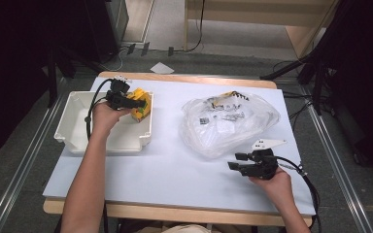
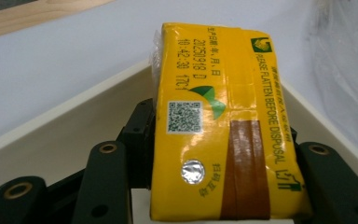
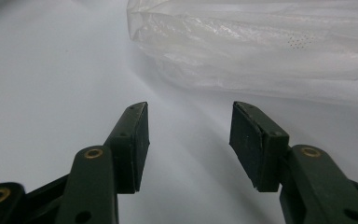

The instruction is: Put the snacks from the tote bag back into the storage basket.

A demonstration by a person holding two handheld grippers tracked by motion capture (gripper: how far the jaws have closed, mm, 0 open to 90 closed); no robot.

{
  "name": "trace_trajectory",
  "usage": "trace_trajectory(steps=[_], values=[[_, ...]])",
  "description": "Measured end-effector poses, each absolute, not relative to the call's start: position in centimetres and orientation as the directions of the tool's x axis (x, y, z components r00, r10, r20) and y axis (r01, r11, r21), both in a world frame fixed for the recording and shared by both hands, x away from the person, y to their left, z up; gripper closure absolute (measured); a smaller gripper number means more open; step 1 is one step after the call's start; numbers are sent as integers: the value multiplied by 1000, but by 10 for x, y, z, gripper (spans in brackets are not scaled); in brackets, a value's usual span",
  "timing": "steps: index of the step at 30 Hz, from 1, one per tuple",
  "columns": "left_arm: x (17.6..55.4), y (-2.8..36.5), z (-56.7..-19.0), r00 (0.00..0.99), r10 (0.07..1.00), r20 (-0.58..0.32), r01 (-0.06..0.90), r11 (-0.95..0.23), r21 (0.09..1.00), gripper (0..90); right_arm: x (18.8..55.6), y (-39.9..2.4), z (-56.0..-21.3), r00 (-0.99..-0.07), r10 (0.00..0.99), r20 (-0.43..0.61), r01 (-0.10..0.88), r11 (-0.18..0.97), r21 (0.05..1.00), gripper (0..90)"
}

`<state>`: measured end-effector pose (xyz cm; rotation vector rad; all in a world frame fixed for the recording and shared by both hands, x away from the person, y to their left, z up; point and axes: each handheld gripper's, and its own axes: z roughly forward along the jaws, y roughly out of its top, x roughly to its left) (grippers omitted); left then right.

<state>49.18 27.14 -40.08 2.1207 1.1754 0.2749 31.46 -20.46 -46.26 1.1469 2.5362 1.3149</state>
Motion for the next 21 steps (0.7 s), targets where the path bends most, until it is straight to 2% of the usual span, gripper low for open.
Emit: trace_trajectory(steps=[10,18,21], values=[[487,270,-394,586,802,-117,642,-370,672,435,314,-205,-462,-721,643,258,582,359,730,483],[482,278,-379,566,804,-181,648,-299,700,398,314,-205,-463,-723,642,255,581,365,727,482],[479,280,-376,557,814,-166,649,-302,698,397,315,-204,-463,-723,643,253,581,367,727,482]])
